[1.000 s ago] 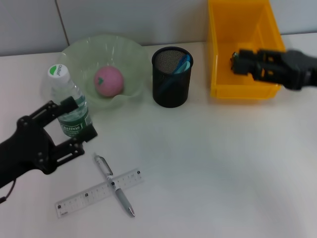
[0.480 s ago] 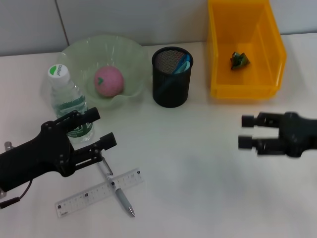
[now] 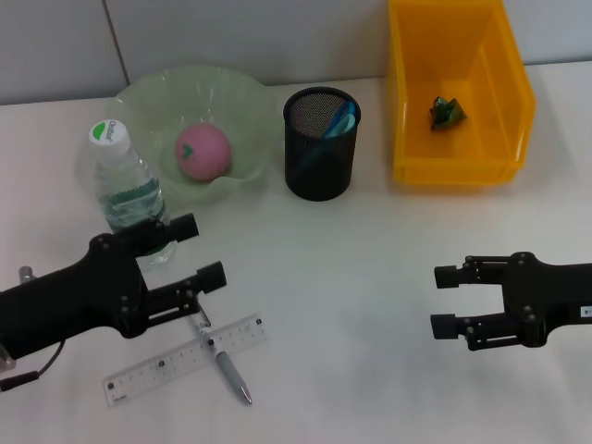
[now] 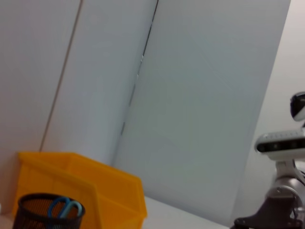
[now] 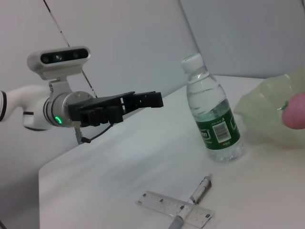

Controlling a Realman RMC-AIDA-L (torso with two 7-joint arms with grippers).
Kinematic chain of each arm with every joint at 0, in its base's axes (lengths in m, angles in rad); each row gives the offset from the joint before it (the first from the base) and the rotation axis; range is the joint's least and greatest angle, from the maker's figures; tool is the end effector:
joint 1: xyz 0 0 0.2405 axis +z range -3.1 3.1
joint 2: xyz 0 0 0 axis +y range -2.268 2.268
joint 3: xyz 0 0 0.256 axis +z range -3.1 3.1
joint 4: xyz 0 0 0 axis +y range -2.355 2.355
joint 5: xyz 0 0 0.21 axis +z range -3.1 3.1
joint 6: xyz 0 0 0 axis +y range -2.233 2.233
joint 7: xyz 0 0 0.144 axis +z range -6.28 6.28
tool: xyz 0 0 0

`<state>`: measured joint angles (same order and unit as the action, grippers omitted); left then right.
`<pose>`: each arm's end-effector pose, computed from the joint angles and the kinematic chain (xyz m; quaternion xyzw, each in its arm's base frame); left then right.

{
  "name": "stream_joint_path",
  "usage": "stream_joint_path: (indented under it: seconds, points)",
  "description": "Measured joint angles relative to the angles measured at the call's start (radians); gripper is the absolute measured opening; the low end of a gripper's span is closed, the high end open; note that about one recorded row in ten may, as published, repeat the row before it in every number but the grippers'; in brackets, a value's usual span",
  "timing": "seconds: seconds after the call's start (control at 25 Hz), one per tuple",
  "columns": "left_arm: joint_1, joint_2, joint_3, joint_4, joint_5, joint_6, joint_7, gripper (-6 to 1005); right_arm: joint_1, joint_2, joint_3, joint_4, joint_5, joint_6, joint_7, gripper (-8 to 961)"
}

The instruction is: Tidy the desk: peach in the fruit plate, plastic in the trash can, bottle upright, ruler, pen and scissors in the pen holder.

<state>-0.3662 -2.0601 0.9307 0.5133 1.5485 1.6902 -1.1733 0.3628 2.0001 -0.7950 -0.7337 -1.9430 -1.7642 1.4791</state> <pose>-0.2648 0.2767 -0.0078 -0.8944 -0.1863 -0.3901 0.1144 0.2943 0.2744 0.0312 -0.9358 0.2576 0.2335 0.0584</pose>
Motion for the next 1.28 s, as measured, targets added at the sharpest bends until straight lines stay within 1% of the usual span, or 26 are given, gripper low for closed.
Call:
stream_joint_path:
  seconds: [0.12, 0.16, 0.2, 0.24, 0.32, 0.36, 0.4, 0.44, 0.52, 0.56, 0.6, 0.64, 0.68, 0.72, 0.76, 0.8, 0.84, 0.92, 0.96, 1.0, 1.04, 1.08, 1.16, 1.2, 1.24, 1.28]
  points:
    - [-0.003, 0.0, 0.002, 0.006, 0.018, -0.001, -0.006, 787, 0.0, 0.001, 0.0, -0.004, -0.011, -0.002, -0.008, 802]
    - [-0.013, -0.002, 0.004, 0.055, 0.078, -0.002, -0.041, 786, 0.001, 0.0, 0.0, -0.01, -0.023, -0.003, -0.01, 802]
    - [-0.013, -0.002, 0.004, 0.055, 0.078, -0.002, -0.041, 786, 0.001, 0.0, 0.0, -0.01, -0.023, -0.003, -0.01, 802]
    - [-0.023, -0.004, 0.004, 0.096, 0.123, -0.004, -0.081, 786, 0.002, -0.002, 0.001, -0.012, -0.037, -0.003, -0.011, 802]
    - [-0.028, -0.005, 0.004, 0.11, 0.14, -0.005, -0.095, 786, 0.003, -0.004, 0.001, -0.012, -0.042, -0.003, -0.011, 802]
    - [-0.049, -0.006, 0.004, 0.159, 0.198, -0.01, -0.152, 786, 0.003, -0.006, 0.001, -0.013, -0.049, -0.003, -0.016, 802]
    - [-0.049, -0.006, 0.004, 0.159, 0.198, -0.01, -0.152, 786, 0.003, -0.006, 0.001, -0.013, -0.049, -0.003, -0.016, 802]
    - [-0.065, -0.006, 0.004, 0.186, 0.233, -0.011, -0.194, 786, 0.004, -0.006, 0.001, -0.014, -0.06, -0.003, -0.025, 802]
    - [-0.065, -0.006, 0.004, 0.186, 0.233, -0.011, -0.194, 786, 0.004, -0.004, 0.0, -0.017, -0.067, -0.003, -0.035, 802]
    - [-0.079, -0.006, 0.003, 0.209, 0.265, -0.011, -0.23, 786, 0.003, 0.004, 0.002, -0.022, -0.076, -0.002, -0.072, 802]
    - [-0.119, -0.006, 0.007, 0.268, 0.339, -0.005, -0.323, 786, 0.003, 0.004, 0.002, -0.022, -0.076, -0.002, -0.072, 802]
    - [-0.144, -0.006, 0.023, 0.302, 0.374, 0.0, -0.375, 786, -0.004, 0.016, 0.009, -0.032, -0.08, 0.002, -0.128, 802]
    - [-0.174, -0.007, 0.052, 0.346, 0.419, 0.002, -0.443, 786, -0.004, 0.016, 0.009, -0.032, -0.08, 0.002, -0.128, 802]
    - [-0.18, -0.007, 0.06, 0.356, 0.429, 0.002, -0.457, 786, -0.01, 0.024, 0.012, -0.04, -0.08, 0.007, -0.163, 802]
    - [-0.206, -0.008, 0.102, 0.409, 0.474, 0.001, -0.525, 786, -0.018, 0.036, 0.019, -0.057, -0.08, 0.021, -0.198, 802]
    - [-0.206, -0.008, 0.102, 0.409, 0.474, 0.001, -0.525, 786, -0.018, 0.036, 0.019, -0.057, -0.08, 0.021, -0.198, 802]
    - [-0.223, -0.008, 0.133, 0.449, 0.504, -0.001, -0.578, 786, -0.018, 0.04, 0.023, -0.067, -0.08, 0.033, -0.206, 802]
    - [-0.257, -0.01, 0.193, 0.515, 0.543, -0.003, -0.661, 785, -0.017, 0.039, 0.024, -0.069, -0.08, 0.037, -0.206, 802]
    - [-0.271, -0.01, 0.215, 0.539, 0.555, -0.004, -0.694, 785, -0.01, 0.036, 0.024, -0.069, -0.08, 0.037, -0.204, 802]
    - [-0.271, -0.01, 0.215, 0.539, 0.555, -0.004, -0.694, 785, -0.01, 0.036, 0.024, -0.069, -0.08, 0.037, -0.204, 802]
    - [-0.32, -0.011, 0.283, 0.589, 0.579, -0.005, -0.784, 785, -0.007, 0.034, 0.024, -0.069, -0.081, 0.037, -0.202, 802]
    - [-0.32, -0.011, 0.283, 0.589, 0.579, -0.005, -0.784, 785, -0.005, 0.033, 0.024, -0.069, -0.081, 0.037, -0.201, 802]
    - [-0.349, -0.012, 0.32, 0.607, 0.597, -0.007, -0.832, 785, 0.001, 0.031, 0.025, -0.07, -0.082, 0.039, -0.201, 802]
    - [-0.349, -0.012, 0.32, 0.607, 0.597, -0.007, -0.832, 785, 0.001, 0.031, 0.025, -0.07, -0.082, 0.039, -0.201, 802]
    - [-0.38, -0.014, 0.369, 0.63, 0.629, -0.012, -0.894, 785, 0.004, 0.03, 0.025, -0.071, -0.082, 0.039, -0.201, 802]
    - [-0.391, -0.015, 0.391, 0.641, 0.647, -0.015, -0.918, 785, 0.004, 0.03, 0.025, -0.071, -0.082, 0.039, -0.201, 802]
